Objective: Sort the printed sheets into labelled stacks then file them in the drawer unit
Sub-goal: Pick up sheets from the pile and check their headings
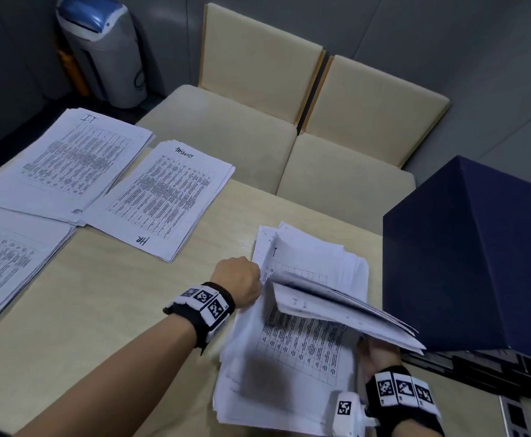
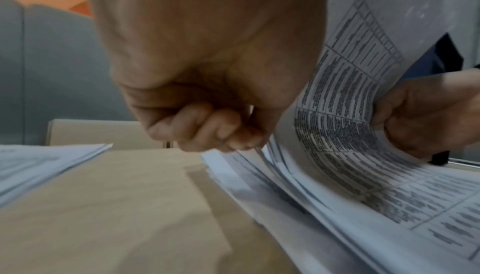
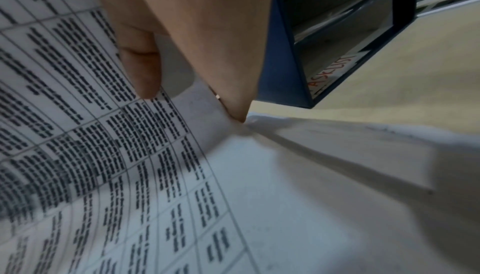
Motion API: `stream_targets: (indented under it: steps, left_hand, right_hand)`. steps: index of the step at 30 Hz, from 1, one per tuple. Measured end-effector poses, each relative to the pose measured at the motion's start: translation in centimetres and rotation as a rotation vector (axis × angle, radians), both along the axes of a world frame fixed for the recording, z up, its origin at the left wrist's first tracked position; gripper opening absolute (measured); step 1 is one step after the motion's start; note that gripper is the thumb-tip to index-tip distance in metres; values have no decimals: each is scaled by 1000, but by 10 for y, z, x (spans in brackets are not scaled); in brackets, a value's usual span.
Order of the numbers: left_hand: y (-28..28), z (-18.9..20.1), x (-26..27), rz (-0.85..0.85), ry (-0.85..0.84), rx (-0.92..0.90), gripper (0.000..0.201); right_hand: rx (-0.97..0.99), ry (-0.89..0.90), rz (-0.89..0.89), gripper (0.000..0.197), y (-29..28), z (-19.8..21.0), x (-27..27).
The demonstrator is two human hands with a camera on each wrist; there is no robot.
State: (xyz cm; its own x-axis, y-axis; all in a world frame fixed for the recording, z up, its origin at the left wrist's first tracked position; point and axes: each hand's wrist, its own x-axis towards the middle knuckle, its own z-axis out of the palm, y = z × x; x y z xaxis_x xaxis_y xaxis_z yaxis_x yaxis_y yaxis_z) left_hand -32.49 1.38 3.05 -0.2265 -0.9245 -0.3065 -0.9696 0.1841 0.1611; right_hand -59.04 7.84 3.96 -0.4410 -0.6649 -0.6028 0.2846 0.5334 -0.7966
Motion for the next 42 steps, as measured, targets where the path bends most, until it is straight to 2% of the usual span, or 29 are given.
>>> stream_targets:
  steps: [2,5,8,12,13,15,16,17,20,21,24,27,28,30,32,34,37,39,42]
  left_hand:
    - [2,5,0,-31,5,-4,32]
    - [3,7,2,-9,105,41,21]
    - [-2,-7,12,173,480,143,30]
    - [3,-19,18,440,1113,253,28]
    - [5,-19,18,472,1203,264,27]
    - [7,-19,18,525,1277,255,29]
    - [7,-20,17,558,1263,239,31]
    - [6,-21,16,587,1172,197,33]
    - [10,-25,11,579,612,-98,46]
    - [11,-26,8,533,524,-150,44]
    - [11,-30,-4,446,467,-64,36]
    - [8,-32,-15,454,403,67,48]
    - [8,-31,-17,479,412,102,47]
    - [7,-30,-21,504,474,123,30]
    - [9,-29,-24,425,452,47,27]
    - [12,-25,-24,273,303,-80,33]
    - [14,-13,-21,31,121,-207,43]
    - [10,-11,-17,-73,104,-190,41]
    - [5,-8,-9,-90,185,-181,43]
  right_hand:
    - [-43,-79,-62,37,2,-5,-2]
    - [-44,-97,27,18,0,-5,-1]
    - [-39,-60,109,12,1,-3,-3]
    - [-55,-50,71,20,2,-2,-3]
    - [-50,-48,43,21,0,-7,-5]
    - [8,-24,20,20,-6,-12,-9]
    - [39,-35,14,21,-7,-11,-10]
    - [52,-49,21,20,-9,-12,-10]
    - [74,-70,44,25,-8,-11,-10]
    - [71,-82,48,25,-8,-12,-9]
    - [58,-113,35,26,-7,-14,-8]
    - [36,-124,36,25,-6,-18,-8]
    - [22,-120,33,24,-4,-18,-8]
    - [-16,-111,46,28,-2,-19,-7]
    - [-20,-103,60,33,1,-21,-8]
    - [-10,-97,65,39,1,-24,-11]
    - [-18,-116,54,33,0,-27,-14]
    - [-17,-151,62,33,1,-27,-13]
    - [0,-187,89,25,2,-25,-11]
